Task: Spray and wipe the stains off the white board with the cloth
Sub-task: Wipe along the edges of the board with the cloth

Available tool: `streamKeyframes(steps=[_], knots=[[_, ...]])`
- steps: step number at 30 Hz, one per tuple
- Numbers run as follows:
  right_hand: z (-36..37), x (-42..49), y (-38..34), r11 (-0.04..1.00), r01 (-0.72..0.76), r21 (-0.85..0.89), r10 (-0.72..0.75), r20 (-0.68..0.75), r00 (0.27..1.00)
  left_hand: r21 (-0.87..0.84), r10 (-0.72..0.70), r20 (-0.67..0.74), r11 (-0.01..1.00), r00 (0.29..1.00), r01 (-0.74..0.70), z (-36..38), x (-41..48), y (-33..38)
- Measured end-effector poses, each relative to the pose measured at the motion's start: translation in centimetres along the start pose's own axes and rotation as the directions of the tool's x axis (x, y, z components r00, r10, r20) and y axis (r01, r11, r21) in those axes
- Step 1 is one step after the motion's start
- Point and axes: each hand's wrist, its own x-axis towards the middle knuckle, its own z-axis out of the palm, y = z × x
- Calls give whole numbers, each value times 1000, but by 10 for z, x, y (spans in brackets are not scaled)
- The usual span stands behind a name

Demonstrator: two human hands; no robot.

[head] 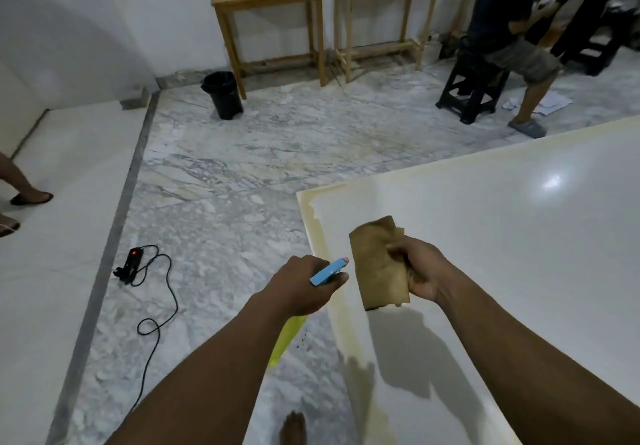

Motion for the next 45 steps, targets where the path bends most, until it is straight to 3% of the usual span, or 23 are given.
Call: streamKeyframes(steps=[7, 13, 15, 18, 21, 24, 27, 31, 33, 35, 38, 45], knots=[[51, 34, 5, 1000, 7, -18, -10, -156, 988, 39, 131, 87, 990, 987, -135, -40, 47, -34], [83, 54, 13, 1000, -7, 7, 9, -222, 975, 96, 162, 114, 980, 980, -173, -61, 70, -59], [92, 63, 8, 998, -23, -60, 10, -220, 976, 71, 189, 107, 978, 976, -197, -67, 78, -70], [104, 83, -10, 953, -23, -302, -49, -229, 972, 22, 227, 105, 973, 968, -230, -77, 86, -88], [118, 114, -38, 758, 18, -652, -224, -234, 946, -96, 171, 50, 981, 984, -166, -86, 88, -109], [151, 164, -67, 414, 4, -910, -414, -184, 892, -200, 83, 2, 976, 997, -81, -91, 97, -142], [187, 224, -69, 202, 1, -979, -445, -91, 891, -220, 28, -40, 975, 999, -36, -90, 107, -173], [219, 273, -43, -11, -64, -998, -235, -59, 970, -214, 23, -70, 976, 997, -37, -90, 115, -202], [219, 280, -38, -161, -51, -986, -387, 15, 922, -222, 17, -66, 975, 998, -31, -89, 119, -212], [204, 287, -30, -314, 33, -949, -513, 199, 835, -243, 16, -61, 970, 998, -30, -88, 124, -217], [178, 305, -2, -326, 158, -932, -436, 296, 850, -261, 18, -52, 965, 998, -31, -80, 134, -218], [165, 323, 25, -301, 181, -936, -532, 322, 783, -277, 43, 2, 960, 999, -41, -51, 147, -214]])
